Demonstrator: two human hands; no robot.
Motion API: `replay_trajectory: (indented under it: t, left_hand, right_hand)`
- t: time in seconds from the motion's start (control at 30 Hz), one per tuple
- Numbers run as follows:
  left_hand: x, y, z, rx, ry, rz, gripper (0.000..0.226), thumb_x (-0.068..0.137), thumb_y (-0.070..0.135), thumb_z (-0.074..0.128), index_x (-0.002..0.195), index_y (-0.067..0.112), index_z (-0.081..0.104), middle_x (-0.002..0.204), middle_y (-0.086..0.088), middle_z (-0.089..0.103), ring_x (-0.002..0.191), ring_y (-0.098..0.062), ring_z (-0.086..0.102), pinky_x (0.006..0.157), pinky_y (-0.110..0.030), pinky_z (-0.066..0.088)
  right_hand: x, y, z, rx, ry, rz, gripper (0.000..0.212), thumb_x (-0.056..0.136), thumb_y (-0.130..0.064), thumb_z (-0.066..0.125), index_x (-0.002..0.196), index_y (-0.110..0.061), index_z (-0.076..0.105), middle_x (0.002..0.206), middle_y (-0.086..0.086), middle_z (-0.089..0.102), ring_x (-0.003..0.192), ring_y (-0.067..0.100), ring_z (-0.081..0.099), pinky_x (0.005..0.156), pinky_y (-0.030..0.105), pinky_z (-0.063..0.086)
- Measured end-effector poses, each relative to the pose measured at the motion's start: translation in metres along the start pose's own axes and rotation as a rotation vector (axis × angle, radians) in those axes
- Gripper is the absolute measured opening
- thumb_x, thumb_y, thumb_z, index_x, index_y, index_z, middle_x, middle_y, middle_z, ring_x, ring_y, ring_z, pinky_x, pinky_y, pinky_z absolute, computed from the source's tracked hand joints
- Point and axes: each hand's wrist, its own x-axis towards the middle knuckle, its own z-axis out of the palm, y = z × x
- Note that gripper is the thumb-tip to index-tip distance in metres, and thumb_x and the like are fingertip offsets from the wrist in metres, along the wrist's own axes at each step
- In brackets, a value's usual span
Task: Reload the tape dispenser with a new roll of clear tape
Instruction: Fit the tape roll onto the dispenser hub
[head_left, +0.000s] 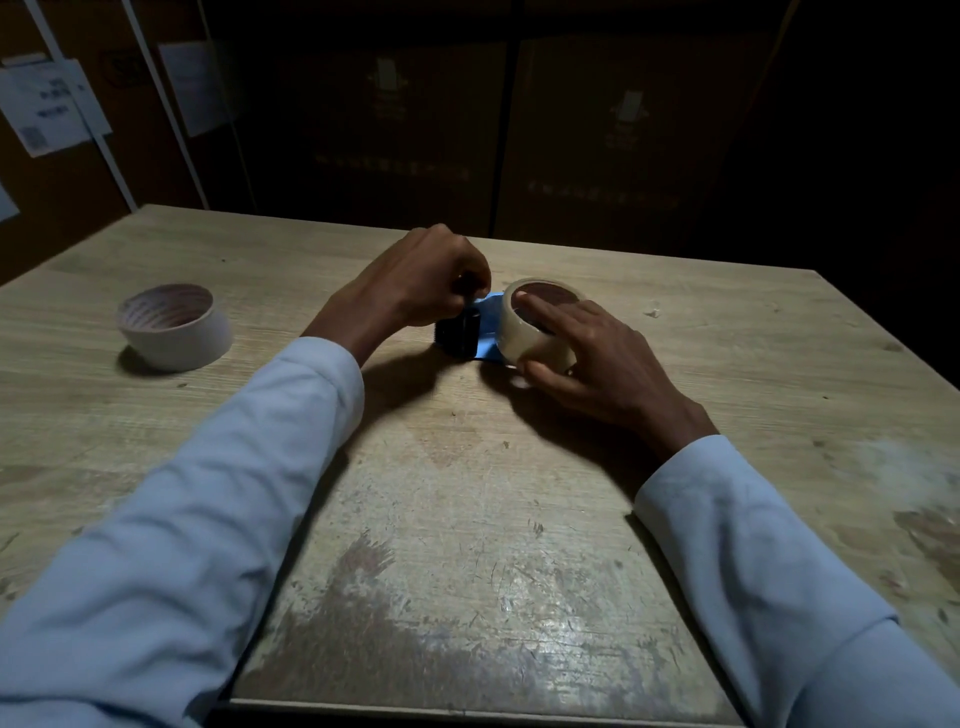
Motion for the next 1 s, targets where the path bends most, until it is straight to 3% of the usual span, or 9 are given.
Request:
replay_trajectory:
  t: [0.07,0.13,0.27,0.43,0.53,0.63,0.7,0.83,1.0]
  left_hand:
    - [0.001,-0.001,-0.001,0.052,-0.023,0.039,0.020,0.083,-0.003,0.070,0.097,0.011,0.074,0.098,-0.008,0.074,0.084,-0.015,0.064,0.063,-0.021,0.040]
    - [0.000,-0.002,0.001,0.085,-0.016,0.071,0.021,0.081,-0.005,0.070,0.094,0.011,0.074,0.093,-0.008,0.074,0.084,-0.021,0.068,0.064,-0.032,0.051]
    - [-0.002,-0.003,0.005,0.124,0.014,0.110,0.022,0.077,-0.006,0.072,0.090,0.012,0.073,0.085,-0.008,0.073,0.081,-0.026,0.069,0.068,-0.045,0.057]
    - [-0.008,-0.008,0.006,0.055,0.035,0.073,0.024,0.076,-0.007,0.074,0.091,0.012,0.075,0.088,-0.009,0.074,0.081,-0.025,0.069,0.067,-0.039,0.055]
    - [-0.012,-0.008,0.006,-0.004,0.009,0.004,0.026,0.076,-0.007,0.073,0.096,0.009,0.077,0.098,-0.010,0.075,0.088,-0.024,0.070,0.070,-0.031,0.050]
    - [-0.012,-0.003,0.004,-0.049,0.010,-0.039,0.022,0.079,-0.003,0.073,0.096,0.009,0.077,0.100,-0.009,0.075,0.087,-0.020,0.070,0.074,-0.036,0.058]
    - [-0.012,-0.001,0.003,-0.043,0.000,-0.050,0.022,0.079,-0.003,0.073,0.097,0.008,0.077,0.102,-0.009,0.074,0.087,-0.019,0.070,0.076,-0.038,0.059]
    - [-0.012,-0.003,0.003,-0.036,-0.012,-0.076,0.022,0.077,-0.003,0.073,0.095,0.008,0.077,0.103,-0.008,0.074,0.089,-0.019,0.069,0.079,-0.041,0.060]
    - [-0.011,-0.003,0.004,-0.038,-0.026,-0.091,0.019,0.076,0.002,0.073,0.094,0.008,0.077,0.103,-0.007,0.073,0.088,-0.020,0.066,0.077,-0.041,0.060]
  right_hand:
    - [-0.001,0.000,-0.004,0.052,0.006,0.001,0.064,0.092,-0.044,0.062,0.150,-0.027,0.041,0.139,0.008,0.059,0.120,0.026,0.057,0.082,0.045,0.055]
    - [-0.001,-0.001,-0.007,0.089,0.017,0.005,0.062,0.090,-0.052,0.053,0.148,-0.030,0.045,0.140,0.007,0.059,0.119,0.025,0.058,0.082,0.041,0.054]
    - [0.000,-0.002,-0.007,0.133,0.029,0.010,0.058,0.091,-0.049,0.052,0.146,-0.029,0.048,0.135,0.008,0.062,0.102,0.013,0.056,0.072,0.030,0.044]
    - [-0.001,0.005,0.001,0.124,0.051,-0.020,0.064,0.092,-0.055,0.051,0.151,-0.031,0.039,0.144,0.002,0.052,0.125,0.018,0.047,0.081,0.039,0.055]
    - [-0.001,0.010,0.004,0.148,0.086,0.022,0.071,0.089,-0.059,0.054,0.152,-0.031,0.037,0.157,0.002,0.036,0.142,0.021,0.034,0.096,0.037,0.046]
    - [-0.003,0.007,0.003,0.181,0.074,0.111,0.076,0.086,-0.065,0.053,0.152,-0.029,0.037,0.158,0.003,0.038,0.143,0.021,0.037,0.103,0.038,0.043]
    - [-0.003,0.003,-0.001,0.150,0.076,0.154,0.073,0.087,-0.066,0.053,0.149,-0.027,0.043,0.153,0.002,0.046,0.139,0.020,0.043,0.099,0.038,0.045]
    - [0.000,-0.011,-0.004,-0.042,0.094,0.274,0.068,0.080,-0.072,0.062,0.131,-0.027,0.059,0.125,0.000,0.066,0.119,0.022,0.052,0.073,0.032,0.043]
    - [0.008,-0.024,0.009,-0.213,0.049,0.300,0.074,0.075,-0.080,0.058,0.124,-0.024,0.057,0.116,0.004,0.049,0.110,0.021,0.045,0.065,0.031,0.037]
